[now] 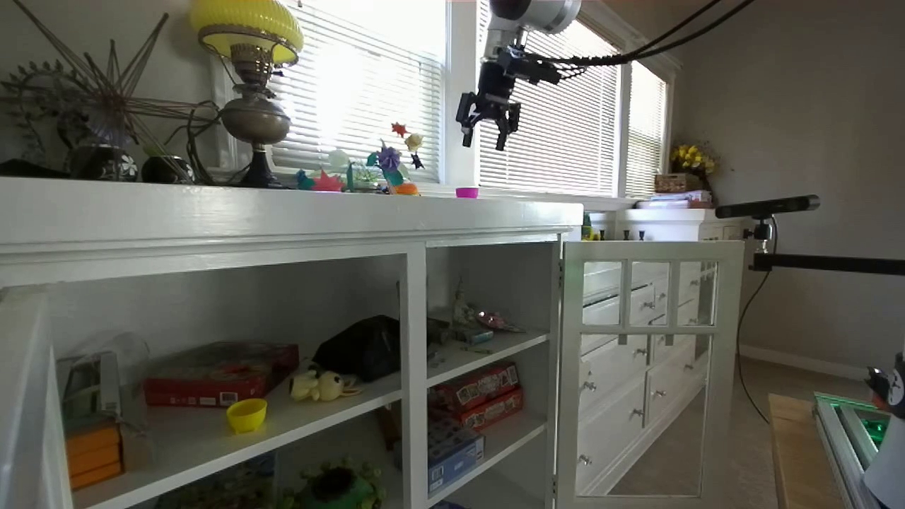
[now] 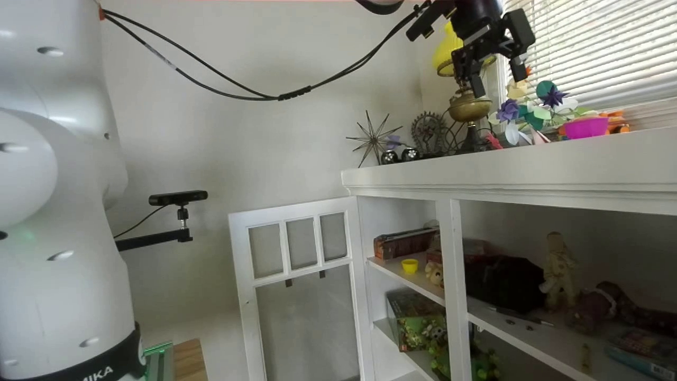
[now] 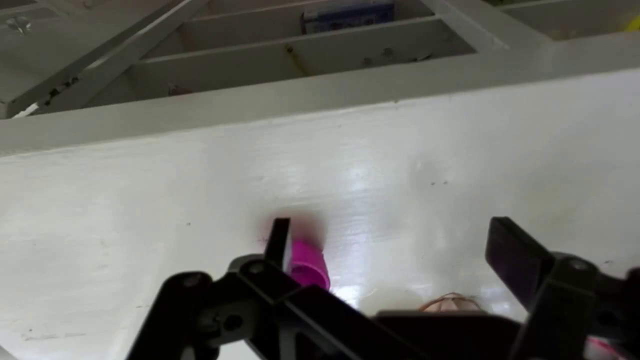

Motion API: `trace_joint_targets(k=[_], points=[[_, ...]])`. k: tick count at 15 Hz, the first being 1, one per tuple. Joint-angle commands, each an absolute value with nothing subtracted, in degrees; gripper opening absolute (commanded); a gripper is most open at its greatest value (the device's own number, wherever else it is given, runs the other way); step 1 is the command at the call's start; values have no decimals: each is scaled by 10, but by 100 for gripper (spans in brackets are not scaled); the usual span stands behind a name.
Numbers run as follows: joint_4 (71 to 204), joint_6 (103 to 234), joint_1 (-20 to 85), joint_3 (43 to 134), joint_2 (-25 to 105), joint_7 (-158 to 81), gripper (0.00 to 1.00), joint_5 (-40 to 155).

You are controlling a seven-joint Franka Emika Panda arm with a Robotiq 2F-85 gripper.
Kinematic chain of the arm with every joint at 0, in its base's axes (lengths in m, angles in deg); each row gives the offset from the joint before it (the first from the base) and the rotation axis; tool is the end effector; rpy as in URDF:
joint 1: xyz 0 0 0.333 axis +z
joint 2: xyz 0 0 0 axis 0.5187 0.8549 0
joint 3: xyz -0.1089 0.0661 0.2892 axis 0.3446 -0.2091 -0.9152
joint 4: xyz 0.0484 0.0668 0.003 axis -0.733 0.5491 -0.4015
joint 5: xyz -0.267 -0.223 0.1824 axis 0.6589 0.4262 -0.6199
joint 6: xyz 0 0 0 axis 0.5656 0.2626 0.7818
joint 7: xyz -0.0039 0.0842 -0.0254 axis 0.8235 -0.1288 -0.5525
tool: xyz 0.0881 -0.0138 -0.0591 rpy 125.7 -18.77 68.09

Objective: Place one shiny object in the pink bowl.

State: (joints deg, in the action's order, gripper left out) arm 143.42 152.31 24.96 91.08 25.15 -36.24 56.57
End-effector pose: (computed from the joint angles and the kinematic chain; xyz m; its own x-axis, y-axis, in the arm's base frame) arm 0.5858 -0.1312 0.5912 0.8975 -0.2987 0.3244 -0.3172 -0.9484 0.0044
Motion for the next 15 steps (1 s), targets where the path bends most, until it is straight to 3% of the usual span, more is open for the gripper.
trace_joint_targets(k=[1, 4, 5, 15], points=[[1554, 1530, 256, 904, 157, -417, 100, 552], [1647, 1567, 260, 907, 93, -478, 100, 556], [1561, 1529, 258, 903, 160, -431, 100, 565], [1633, 1555, 259, 905, 108, -462, 100, 566]])
